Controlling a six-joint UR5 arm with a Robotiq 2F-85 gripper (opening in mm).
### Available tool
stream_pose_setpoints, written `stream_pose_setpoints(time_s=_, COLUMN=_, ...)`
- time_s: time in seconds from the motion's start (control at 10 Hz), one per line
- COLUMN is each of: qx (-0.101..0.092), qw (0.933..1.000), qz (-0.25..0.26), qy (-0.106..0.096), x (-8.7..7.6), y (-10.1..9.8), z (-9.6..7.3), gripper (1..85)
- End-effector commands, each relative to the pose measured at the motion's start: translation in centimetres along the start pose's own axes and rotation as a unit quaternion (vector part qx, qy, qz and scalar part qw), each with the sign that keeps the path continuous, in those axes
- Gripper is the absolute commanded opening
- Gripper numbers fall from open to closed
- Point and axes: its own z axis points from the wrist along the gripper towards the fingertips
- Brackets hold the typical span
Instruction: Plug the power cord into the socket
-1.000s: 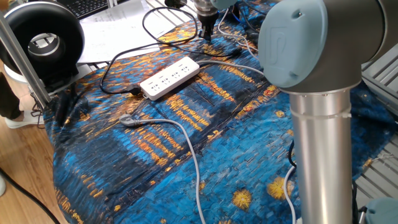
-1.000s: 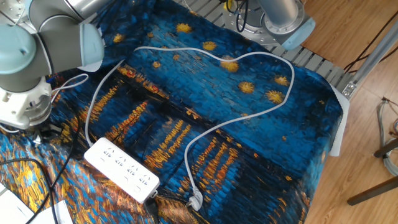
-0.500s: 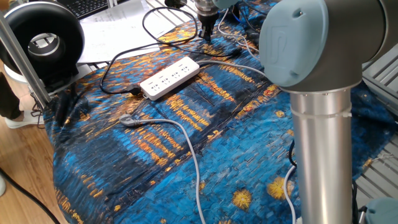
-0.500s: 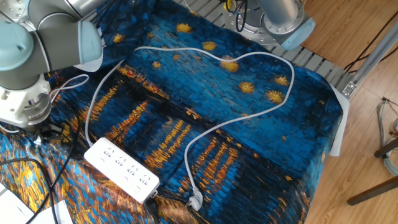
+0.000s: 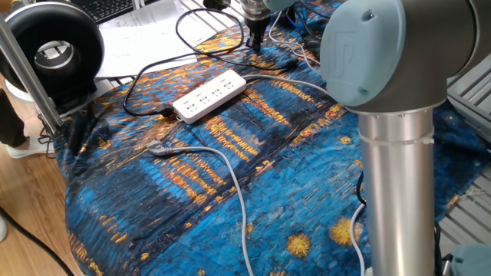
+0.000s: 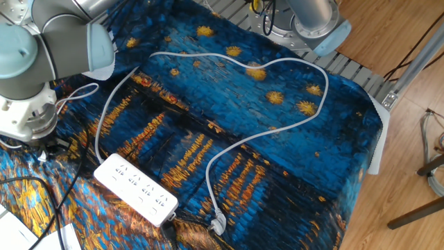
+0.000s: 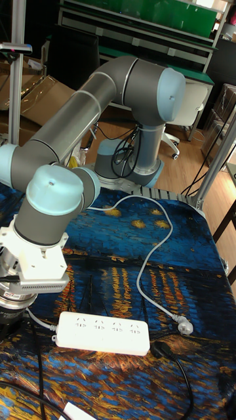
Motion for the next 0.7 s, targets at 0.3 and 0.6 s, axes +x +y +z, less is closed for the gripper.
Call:
stream_pose_setpoints(time_s=0.3, qx=0.005, qw=0.9999, qz=0.012, qy=0.007, x=-0.1, y=-0.1, z=-0.5, gripper=1.3)
stream_pose_setpoints(time_s=0.6, qx=-0.019, qw=0.9996, qz=0.003, qy=0.023, x=0.0, y=1.4, z=-2.9, gripper=1.3)
